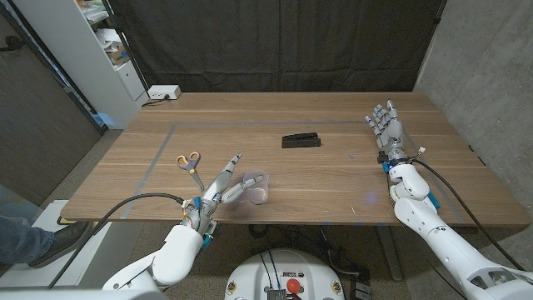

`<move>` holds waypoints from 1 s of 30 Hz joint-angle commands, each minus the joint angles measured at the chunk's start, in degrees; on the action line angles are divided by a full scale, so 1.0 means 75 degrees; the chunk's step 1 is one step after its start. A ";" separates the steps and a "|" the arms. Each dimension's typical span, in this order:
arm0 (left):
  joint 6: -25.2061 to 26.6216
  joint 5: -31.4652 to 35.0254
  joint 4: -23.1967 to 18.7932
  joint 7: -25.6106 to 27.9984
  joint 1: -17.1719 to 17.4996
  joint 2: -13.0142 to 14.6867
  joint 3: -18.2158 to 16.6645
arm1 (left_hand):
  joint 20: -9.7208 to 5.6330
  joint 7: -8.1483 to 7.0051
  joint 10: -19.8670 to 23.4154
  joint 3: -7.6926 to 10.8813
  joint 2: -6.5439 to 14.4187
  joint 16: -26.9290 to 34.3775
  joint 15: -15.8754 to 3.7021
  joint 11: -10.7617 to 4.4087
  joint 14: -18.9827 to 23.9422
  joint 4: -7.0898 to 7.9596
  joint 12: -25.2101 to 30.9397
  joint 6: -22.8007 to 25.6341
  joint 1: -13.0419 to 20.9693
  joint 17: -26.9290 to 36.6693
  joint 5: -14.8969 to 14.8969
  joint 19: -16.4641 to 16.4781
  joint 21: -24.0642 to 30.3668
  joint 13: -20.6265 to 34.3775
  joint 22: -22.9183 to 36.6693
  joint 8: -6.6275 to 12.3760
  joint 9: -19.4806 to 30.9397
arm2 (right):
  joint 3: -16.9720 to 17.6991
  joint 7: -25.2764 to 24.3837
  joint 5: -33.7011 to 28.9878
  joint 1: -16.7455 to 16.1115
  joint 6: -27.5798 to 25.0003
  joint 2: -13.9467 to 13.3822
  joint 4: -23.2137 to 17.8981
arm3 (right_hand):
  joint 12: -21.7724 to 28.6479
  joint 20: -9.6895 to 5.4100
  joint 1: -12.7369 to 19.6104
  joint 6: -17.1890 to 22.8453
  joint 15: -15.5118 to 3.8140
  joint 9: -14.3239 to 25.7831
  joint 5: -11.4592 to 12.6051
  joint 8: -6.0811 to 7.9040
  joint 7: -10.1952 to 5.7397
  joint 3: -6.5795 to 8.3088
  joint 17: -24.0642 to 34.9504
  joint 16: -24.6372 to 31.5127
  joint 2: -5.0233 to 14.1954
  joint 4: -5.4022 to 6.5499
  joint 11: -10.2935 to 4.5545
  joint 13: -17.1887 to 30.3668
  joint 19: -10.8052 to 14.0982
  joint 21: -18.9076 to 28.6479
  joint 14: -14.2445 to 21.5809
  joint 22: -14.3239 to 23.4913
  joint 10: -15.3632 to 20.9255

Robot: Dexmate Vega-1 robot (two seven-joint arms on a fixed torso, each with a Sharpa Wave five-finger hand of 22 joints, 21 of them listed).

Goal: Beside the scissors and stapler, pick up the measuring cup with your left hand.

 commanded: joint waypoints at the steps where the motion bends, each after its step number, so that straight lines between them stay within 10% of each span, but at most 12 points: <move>1: 0.0569 0.0204 -0.0075 0.0064 -0.0266 0.0109 0.0373 | 0.0066 0.0002 -0.0163 0.0028 -0.0020 -0.0002 0.0026 0.0028 -0.0097 -0.0060 -0.0003 -0.0122 0.0130 0.0013 0.0052 -0.0606 -0.0015 0.0045 0.0038 0.0000 0.0043 | 0.0038 0.0019 0.0046 -0.0066 0.0029 0.0013 0.0093 | -0.0021 0.0000 0.0000 -0.0011 0.0014 0.0034 0.0039 -0.0011 -0.0033 -0.0034 0.0034 0.0008 -0.0054 -0.0021 0.0022 0.0042 -0.0038 0.0040 0.0056 0.0016 0.0004; 30: 0.1668 0.0175 -0.0327 -0.0173 -0.1078 0.0424 0.1081 | 0.0130 0.0006 -0.0178 0.0065 -0.0028 0.0011 0.0044 0.0035 -0.0117 -0.0087 0.0019 -0.0138 0.0317 0.0012 0.0045 -0.0584 -0.0001 0.0049 0.0042 0.0022 0.0044 | 0.0193 0.0340 0.0310 -0.0280 0.0219 0.0040 0.0194 | -0.0013 0.0021 0.0000 -0.0038 0.0040 0.0034 0.0072 -0.0021 -0.0012 -0.0071 0.0036 0.0007 -0.0057 -0.0032 0.0037 0.0043 -0.0058 0.0038 0.0052 0.0016 0.0016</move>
